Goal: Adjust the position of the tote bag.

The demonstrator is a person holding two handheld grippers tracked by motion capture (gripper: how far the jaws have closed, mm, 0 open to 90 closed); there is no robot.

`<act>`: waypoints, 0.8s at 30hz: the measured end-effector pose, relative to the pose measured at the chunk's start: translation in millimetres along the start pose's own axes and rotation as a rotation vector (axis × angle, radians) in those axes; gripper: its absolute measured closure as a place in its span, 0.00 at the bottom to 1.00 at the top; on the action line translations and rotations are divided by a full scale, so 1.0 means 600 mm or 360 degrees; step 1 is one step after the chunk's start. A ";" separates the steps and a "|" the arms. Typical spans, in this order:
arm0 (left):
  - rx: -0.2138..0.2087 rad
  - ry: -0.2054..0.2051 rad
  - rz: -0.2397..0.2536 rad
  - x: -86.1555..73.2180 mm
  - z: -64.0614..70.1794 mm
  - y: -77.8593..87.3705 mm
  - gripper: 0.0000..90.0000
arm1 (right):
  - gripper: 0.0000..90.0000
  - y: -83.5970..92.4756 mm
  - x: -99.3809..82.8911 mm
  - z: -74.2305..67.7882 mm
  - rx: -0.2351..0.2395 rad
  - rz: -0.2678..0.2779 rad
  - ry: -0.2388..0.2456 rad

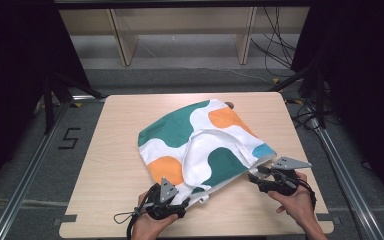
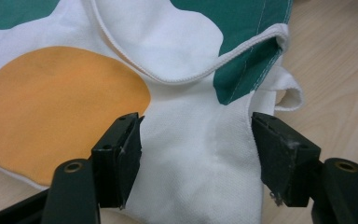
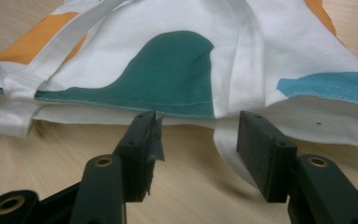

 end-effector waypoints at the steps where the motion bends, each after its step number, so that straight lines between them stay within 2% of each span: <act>1: 0.0023 -0.0038 0.0012 0.000 0.006 -0.004 0.44 | 0.54 0.001 -0.001 0.003 -0.0012 -0.0006 0.0012; 3: 0.0040 -0.0049 0.0019 -0.001 0.011 -0.008 0.48 | 0.54 0.002 -0.001 0.004 -0.0008 -0.0008 0.0011; 4: 0.0071 -0.0131 -0.0021 -0.008 0.023 -0.019 0.51 | 0.53 0.001 -0.003 0.006 -0.0019 -0.0019 0.0005; 5: 0.0071 -0.0131 -0.0021 -0.008 0.023 -0.019 0.53 | 0.53 0.001 -0.003 0.008 -0.0036 -0.0019 0.0010; 6: 0.0082 -0.0170 -0.0036 -0.008 0.024 -0.021 0.53 | 0.53 0.001 -0.003 0.008 -0.0036 -0.0019 0.0010; 7: 0.0073 -0.0140 -0.0012 -0.006 0.024 -0.021 0.57 | 0.53 0.002 -0.005 0.002 -0.0005 -0.0037 -0.0052; 8: 0.0061 -0.0100 0.0016 -0.004 0.017 -0.017 0.59 | 0.53 0.001 -0.004 0.003 -0.0012 -0.0012 -0.0053; 9: 0.0061 -0.0100 0.0016 -0.004 0.017 -0.017 0.62 | 0.53 0.001 -0.004 0.003 -0.0012 -0.0012 -0.0053; 10: 0.0077 -0.0147 -0.0001 -0.007 0.003 -0.006 0.67 | 0.53 0.001 -0.002 0.008 -0.0018 0.0002 -0.0007; 11: 0.0077 -0.0147 -0.0001 -0.007 0.003 -0.006 0.72 | 0.53 0.001 -0.002 0.008 -0.0018 0.0002 -0.0007; 12: 0.0082 -0.0118 0.0051 -0.006 -0.002 -0.003 0.72 | 0.53 0.002 -0.002 0.009 -0.0016 0.0004 -0.0004; 13: 0.0116 -0.0233 0.0031 -0.007 -0.016 0.004 0.76 | 0.53 0.003 -0.003 0.011 -0.0023 -0.0006 -0.0009; 14: 0.0142 -0.0237 0.0027 -0.012 -0.023 0.007 0.82 | 0.53 0.005 -0.004 0.009 -0.0022 -0.0016 -0.0054; 15: 0.0153 -0.0291 0.0001 -0.017 -0.031 0.010 0.87 | 0.53 0.005 -0.003 0.012 -0.0033 0.0010 -0.0046; 16: 0.0163 -0.0220 -0.0022 -0.027 -0.036 0.013 0.89 | 0.53 0.007 -0.003 0.019 -0.0065 0.0007 -0.0007; 17: 0.0173 -0.0189 -0.0021 -0.036 -0.056 0.018 0.91 | 0.53 0.011 -0.004 0.019 -0.0045 0.0013 -0.0071; 18: 0.0173 -0.0189 -0.0021 -0.036 -0.056 0.018 0.92 | 0.53 0.011 -0.004 0.019 -0.0045 0.0013 -0.0071; 19: 0.0191 -0.0259 -0.0012 -0.035 -0.068 0.021 0.92 | 0.53 0.017 -0.002 0.024 -0.0046 0.0031 -0.0062; 20: 0.0201 -0.0255 -0.0032 -0.038 -0.077 0.025 0.93 | 0.53 0.018 0.000 0.026 -0.0034 0.0058 -0.0042; 21: 0.0202 -0.0180 -0.0037 -0.043 -0.081 0.027 0.93 | 0.53 0.018 0.000 0.026 -0.0034 0.0058 -0.0042; 22: 0.0203 -0.0247 -0.0005 -0.040 -0.092 0.028 0.93 | 0.53 0.021 0.000 0.030 -0.0066 0.0059 -0.0016; 24: 0.0163 -0.0182 0.0020 -0.043 -0.103 0.033 0.93 | 0.52 0.023 -0.001 0.031 -0.0065 0.0049 -0.0007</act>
Point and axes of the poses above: each handheld gripper's, and its own axes: y roughly backward along the jaws, x roughly out of its top, z roughly to its right, the point moved 7 cm from there along -y, roughly forward along the jaws, and after that the axes turned 10 degrees about -z, right-handed, at the moved point
